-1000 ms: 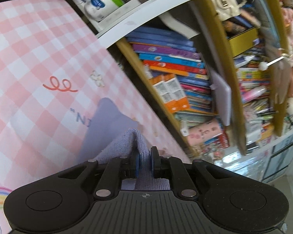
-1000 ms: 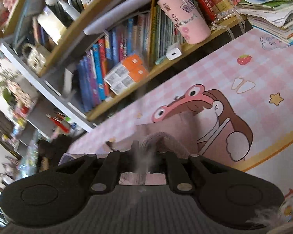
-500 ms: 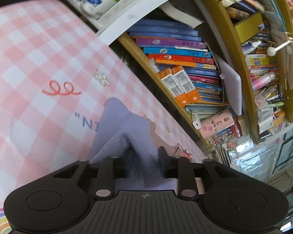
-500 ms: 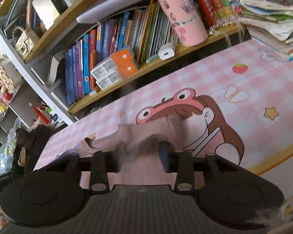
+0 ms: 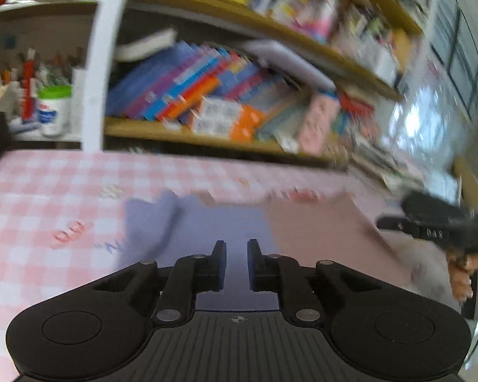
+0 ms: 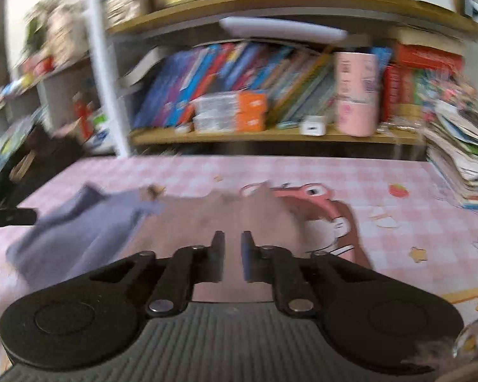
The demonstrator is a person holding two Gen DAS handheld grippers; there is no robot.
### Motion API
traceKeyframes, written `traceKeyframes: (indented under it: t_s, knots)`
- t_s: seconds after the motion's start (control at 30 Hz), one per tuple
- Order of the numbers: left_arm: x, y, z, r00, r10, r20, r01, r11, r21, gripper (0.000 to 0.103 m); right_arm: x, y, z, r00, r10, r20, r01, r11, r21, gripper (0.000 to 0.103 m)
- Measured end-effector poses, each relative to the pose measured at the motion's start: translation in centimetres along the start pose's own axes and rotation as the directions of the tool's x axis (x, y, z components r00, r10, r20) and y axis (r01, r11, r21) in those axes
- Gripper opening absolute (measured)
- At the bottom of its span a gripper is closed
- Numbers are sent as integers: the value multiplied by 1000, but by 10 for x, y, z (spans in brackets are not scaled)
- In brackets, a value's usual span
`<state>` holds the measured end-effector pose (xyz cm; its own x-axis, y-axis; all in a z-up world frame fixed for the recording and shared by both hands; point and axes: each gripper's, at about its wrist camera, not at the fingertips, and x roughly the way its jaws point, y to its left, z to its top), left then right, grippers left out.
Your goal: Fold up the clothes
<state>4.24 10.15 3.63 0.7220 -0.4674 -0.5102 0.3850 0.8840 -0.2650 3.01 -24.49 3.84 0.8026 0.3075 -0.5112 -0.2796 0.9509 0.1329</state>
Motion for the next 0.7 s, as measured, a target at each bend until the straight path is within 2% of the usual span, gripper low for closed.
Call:
traceKeyframes:
  t_s: [0.07,0.17,0.23,0.3,0.37,0.4,0.43,0.5,0.53,0.57,0.6,0.7]
  knots:
    - [10,-2,-6,999,19,-37,-19,1000,5,13,6,3,-7,999,0,-38,-1,1000,-16,9]
    - [23,11,-14,991,104,-80,-104,995,0,13,19,-2,-17,994,-34,-104,33,999,-14,9]
    - [22,27,-16,984,155,-89,-157,988,-14,14,22,-20,-22,990,-80,-116,82,997,9,7]
    - [14,39,-14,980,177,-87,-178,984,-7,16,17,-41,-21,989,-81,-122,89,994,68,7]
    - [4,47,-6,978,196,-72,-195,981,14,16,13,-48,-16,984,-129,-124,136,989,51,14]
    - [1,50,-1,976,210,-58,-209,978,25,17,11,-49,-13,981,-152,-119,156,987,28,27]
    - [-2,51,4,974,224,-43,-223,974,33,20,10,-46,-9,983,-152,-106,153,988,-2,34]
    - [1,52,14,971,239,-15,-238,970,46,40,12,-39,-3,987,-136,-87,133,990,-47,36]
    - [4,51,19,971,240,-6,-239,969,55,48,15,-35,0,989,-125,-81,120,991,-63,41]
    - [10,49,22,970,242,-7,-241,968,69,67,22,-33,2,988,-129,-82,123,989,-77,43]
    - [18,47,24,969,248,-10,-246,966,85,76,28,-31,5,987,-134,-84,126,988,-90,46]
    - [44,40,27,955,295,-41,-287,948,140,81,48,-24,12,985,-148,-87,135,982,-131,48]
